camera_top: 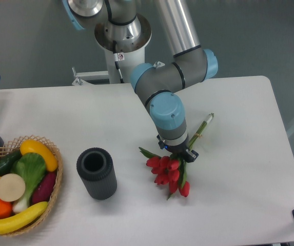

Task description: Place the flowers on the table

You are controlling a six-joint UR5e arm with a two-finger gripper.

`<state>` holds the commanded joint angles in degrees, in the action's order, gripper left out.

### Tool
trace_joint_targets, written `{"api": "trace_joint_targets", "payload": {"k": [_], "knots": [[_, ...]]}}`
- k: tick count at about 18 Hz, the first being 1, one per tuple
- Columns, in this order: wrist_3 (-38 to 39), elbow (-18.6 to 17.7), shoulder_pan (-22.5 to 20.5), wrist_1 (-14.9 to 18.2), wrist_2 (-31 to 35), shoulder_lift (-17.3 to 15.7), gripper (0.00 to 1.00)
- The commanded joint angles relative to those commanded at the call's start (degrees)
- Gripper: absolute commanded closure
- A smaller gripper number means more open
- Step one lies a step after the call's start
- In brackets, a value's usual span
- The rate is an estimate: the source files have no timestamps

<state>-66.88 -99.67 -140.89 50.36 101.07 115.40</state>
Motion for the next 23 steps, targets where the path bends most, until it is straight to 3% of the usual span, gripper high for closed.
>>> {"api": "trace_joint_targets", "payload": {"k": [6,8,11,13,15,18,21,23], "knots": [[-0.2,3.7,-0.4,0.0,-0.3,-4.1,0.0],[-0.4,4.4,-0.9,2.1,-0.4,-6.2,0.0],[-0.6,5.9,-1.1,10.2,-0.9,-9.7,0.0],[-3.2,8.3,-2.5,17.4,-3.0,-12.1,0.0],[-10.2,10.6,-4.6,22.8,-6.3,-14.1,0.0],[-20.0,11.9,-10.2,28.5,-12.8,-18.2,0.0],[-25.7,16.6,-14.8,37.5,-15.4,-19.3,0.0],[-29.9,19.1,-17.0,41.0,-16.1,-19.3,0.0]]}}
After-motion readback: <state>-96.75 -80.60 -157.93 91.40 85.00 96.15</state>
